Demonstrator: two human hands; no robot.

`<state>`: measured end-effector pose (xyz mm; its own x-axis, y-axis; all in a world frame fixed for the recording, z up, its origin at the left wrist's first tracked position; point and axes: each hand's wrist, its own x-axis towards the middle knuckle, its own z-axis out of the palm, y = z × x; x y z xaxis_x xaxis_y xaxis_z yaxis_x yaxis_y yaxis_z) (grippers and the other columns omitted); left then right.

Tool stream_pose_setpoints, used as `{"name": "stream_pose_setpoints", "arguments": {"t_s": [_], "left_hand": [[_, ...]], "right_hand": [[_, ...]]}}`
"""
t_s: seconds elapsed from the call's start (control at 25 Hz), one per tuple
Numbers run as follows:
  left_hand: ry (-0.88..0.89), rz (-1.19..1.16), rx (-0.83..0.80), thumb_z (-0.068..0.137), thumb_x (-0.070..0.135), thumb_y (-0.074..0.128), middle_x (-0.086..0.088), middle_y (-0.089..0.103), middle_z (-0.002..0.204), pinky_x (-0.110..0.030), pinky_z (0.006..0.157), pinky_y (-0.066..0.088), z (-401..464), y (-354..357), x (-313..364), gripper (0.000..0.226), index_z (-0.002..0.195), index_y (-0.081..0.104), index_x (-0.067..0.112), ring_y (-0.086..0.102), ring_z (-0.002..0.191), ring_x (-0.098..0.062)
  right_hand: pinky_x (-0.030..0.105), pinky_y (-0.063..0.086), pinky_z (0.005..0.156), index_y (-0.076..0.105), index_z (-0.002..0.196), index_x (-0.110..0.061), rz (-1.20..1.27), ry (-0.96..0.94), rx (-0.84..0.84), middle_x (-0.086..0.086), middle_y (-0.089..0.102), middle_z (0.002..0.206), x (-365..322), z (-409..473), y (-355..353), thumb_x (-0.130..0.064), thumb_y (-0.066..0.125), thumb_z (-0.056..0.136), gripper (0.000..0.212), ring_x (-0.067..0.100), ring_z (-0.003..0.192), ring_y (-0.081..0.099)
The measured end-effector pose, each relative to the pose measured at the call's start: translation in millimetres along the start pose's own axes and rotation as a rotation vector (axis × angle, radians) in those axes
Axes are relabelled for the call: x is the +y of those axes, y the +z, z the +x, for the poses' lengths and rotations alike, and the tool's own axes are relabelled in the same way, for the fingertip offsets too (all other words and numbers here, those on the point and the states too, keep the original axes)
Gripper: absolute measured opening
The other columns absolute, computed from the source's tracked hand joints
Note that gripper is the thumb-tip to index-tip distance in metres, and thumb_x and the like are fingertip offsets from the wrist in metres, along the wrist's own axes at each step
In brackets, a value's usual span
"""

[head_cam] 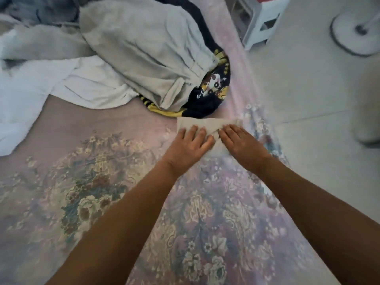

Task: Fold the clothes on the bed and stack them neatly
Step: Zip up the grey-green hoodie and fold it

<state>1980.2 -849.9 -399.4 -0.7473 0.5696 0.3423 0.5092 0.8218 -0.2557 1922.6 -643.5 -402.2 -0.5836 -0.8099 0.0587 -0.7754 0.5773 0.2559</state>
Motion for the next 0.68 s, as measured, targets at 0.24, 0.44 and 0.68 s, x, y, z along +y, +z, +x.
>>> {"name": "stream_pose_setpoints", "arguments": {"t_s": [0.24, 0.44, 0.68], "left_hand": [[-0.028, 0.032, -0.051, 0.075, 0.021, 0.081, -0.01, 0.075, 0.106, -0.034, 0.07, 0.058, 83, 85, 65, 0.032, 0.105, 0.07, 0.018, 0.074, 0.09, -0.027], [-0.28, -0.191, -0.362, 0.082, 0.022, 0.067, -0.012, 0.05, 0.151, -0.051, 0.112, 0.041, 61, 106, 123, 0.065, 0.145, 0.052, 0.017, 0.047, 0.139, -0.036], [-0.212, -0.362, -0.464, 0.084, 0.037, 0.067, -0.018, 0.046, 0.153, -0.049, 0.115, 0.037, 11, 81, 48, 0.07, 0.145, 0.051, 0.006, 0.043, 0.142, -0.034]], "right_hand": [[0.044, 0.059, 0.086, 0.068, 0.118, 0.006, -0.03, 0.053, 0.009, 0.027, 0.07, 0.117, 86, -41, 59, -0.001, 0.073, 0.075, 0.044, 0.04, 0.103, 0.07], [0.059, 0.019, 0.121, 0.023, 0.158, 0.0, 0.364, 0.332, -0.507, 0.021, 0.015, 0.165, 61, -78, 107, -0.014, 0.071, 0.089, 0.085, 0.039, 0.154, 0.015], [0.062, 0.001, 0.122, 0.018, 0.161, -0.012, 0.621, 0.392, -0.341, 0.016, 0.004, 0.168, 44, -34, 96, -0.034, 0.06, 0.097, 0.08, 0.036, 0.156, 0.002]]}}
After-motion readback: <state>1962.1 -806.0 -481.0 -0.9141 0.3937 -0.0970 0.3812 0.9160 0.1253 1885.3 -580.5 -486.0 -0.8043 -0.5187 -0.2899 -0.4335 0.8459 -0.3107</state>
